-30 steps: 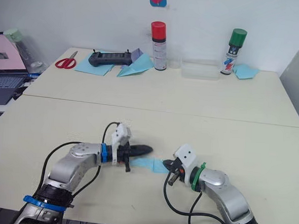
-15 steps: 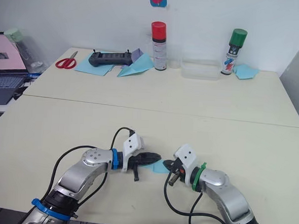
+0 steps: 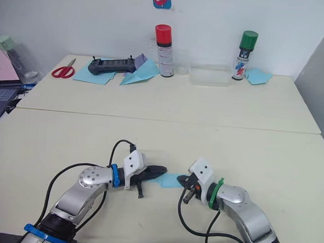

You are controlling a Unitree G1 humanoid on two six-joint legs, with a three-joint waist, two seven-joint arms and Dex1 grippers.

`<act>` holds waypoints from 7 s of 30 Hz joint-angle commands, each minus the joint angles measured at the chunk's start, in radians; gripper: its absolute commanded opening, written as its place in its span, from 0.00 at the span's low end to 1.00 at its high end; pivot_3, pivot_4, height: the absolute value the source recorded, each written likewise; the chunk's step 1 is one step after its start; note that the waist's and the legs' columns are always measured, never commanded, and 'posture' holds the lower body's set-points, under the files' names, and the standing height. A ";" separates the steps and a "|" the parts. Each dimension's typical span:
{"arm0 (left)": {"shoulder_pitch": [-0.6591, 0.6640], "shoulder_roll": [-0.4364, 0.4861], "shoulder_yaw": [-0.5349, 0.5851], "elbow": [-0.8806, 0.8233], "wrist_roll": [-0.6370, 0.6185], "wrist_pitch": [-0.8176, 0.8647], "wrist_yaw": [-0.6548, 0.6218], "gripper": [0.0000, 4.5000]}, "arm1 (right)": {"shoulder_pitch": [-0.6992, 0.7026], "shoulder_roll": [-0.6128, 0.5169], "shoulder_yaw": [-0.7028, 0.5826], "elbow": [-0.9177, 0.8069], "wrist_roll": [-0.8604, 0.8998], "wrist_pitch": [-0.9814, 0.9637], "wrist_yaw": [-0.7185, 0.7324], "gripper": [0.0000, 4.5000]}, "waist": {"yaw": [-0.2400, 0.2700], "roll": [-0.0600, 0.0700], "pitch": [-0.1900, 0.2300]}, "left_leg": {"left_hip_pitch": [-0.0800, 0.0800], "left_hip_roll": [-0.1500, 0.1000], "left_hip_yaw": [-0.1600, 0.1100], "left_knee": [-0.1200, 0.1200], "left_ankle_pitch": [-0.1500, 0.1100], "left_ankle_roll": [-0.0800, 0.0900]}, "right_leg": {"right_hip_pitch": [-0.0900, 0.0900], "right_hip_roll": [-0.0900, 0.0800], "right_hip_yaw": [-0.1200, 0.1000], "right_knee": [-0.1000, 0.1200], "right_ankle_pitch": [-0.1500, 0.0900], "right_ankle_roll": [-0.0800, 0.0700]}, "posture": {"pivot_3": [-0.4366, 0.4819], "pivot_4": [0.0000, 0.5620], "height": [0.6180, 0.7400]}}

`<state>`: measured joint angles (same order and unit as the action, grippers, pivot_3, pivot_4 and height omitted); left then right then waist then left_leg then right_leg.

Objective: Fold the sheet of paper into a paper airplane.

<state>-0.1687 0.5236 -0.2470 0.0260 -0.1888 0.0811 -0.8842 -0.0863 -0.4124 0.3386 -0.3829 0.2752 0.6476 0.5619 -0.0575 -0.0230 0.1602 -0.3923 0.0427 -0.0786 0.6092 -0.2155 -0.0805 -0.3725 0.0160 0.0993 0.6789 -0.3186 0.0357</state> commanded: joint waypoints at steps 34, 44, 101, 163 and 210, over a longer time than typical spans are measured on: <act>-0.164 0.180 0.227 -0.058 -0.166 0.183 -0.161 0.00 | -0.144 -0.072 -0.197 -0.134 0.208 -0.032 0.199 0.01 | -0.013 -0.006 0.019 | -0.019 0.001 -0.001 -0.001 0.000 -0.001 | -0.018 0.000 -0.004 0.001 0.007 0.003 | 0.48 0.27 1.00; -0.097 0.329 0.307 -0.310 -0.296 0.183 -0.362 0.67 | -0.001 -0.357 -0.202 -0.216 0.124 -0.352 0.521 0.71 | 0.003 -0.004 0.025 | -0.020 0.001 -0.001 0.000 -0.001 -0.001 | -0.017 0.000 -0.005 0.000 0.004 0.007 | 0.48 0.27 1.00; 0.378 0.293 0.405 -0.619 -0.300 0.079 -0.193 1.00 | -0.123 -0.152 -0.001 0.186 -0.318 -0.734 0.366 0.00 | 0.007 -0.003 0.026 | -0.005 0.002 0.001 0.005 0.000 -0.001 | -0.003 0.001 -0.002 0.003 0.007 0.004 | 0.48 0.27 1.00; 0.355 0.359 0.493 -0.708 -0.460 0.249 -0.147 1.00 | -0.168 -0.132 -0.005 0.280 -0.290 -0.704 0.303 0.00 | 0.002 -0.002 0.026 | -0.005 0.002 0.002 0.006 0.000 -0.001 | -0.004 0.001 -0.001 0.004 0.011 0.001 | 0.48 0.27 1.00; 0.049 0.594 0.511 -0.601 -0.617 0.535 -0.258 1.00 | -0.079 -0.203 -0.092 -0.166 -0.031 -0.042 0.129 0.71 | 0.004 -0.002 0.026 | -0.007 0.002 0.001 0.006 0.000 -0.001 | -0.006 0.001 -0.002 0.003 0.008 0.005 | 0.48 0.27 1.00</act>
<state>-0.0844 1.0893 0.2668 -0.5893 -0.7880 0.5943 -1.1179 -0.1640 -0.6178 0.2531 -0.5437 0.2541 0.6071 0.6986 -0.0536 -0.0251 0.1862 -0.3995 0.0451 -0.0771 0.6153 -0.2154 -0.0813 -0.3783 0.0174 0.0975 0.6821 -0.3104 0.0407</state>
